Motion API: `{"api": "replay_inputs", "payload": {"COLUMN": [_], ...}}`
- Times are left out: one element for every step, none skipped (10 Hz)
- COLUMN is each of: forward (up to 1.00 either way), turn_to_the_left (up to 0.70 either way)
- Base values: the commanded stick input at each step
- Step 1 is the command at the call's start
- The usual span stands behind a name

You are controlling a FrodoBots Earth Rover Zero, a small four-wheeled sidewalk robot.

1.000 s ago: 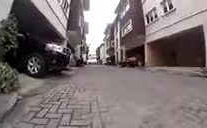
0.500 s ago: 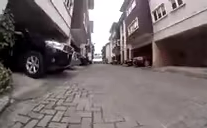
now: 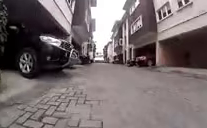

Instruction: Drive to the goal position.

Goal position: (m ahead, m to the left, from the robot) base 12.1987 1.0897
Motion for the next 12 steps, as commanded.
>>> {"api": "replay_inputs", "payload": {"forward": [0.7,0.7,0.7,0.7,0.7,0.7,0.7,0.7,0.7,0.7,0.7,0.7], "turn_to_the_left": [0.0,0.0,0.0,0.0,0.0,0.0,0.0,0.0,0.0,0.0,0.0,0.0]}}
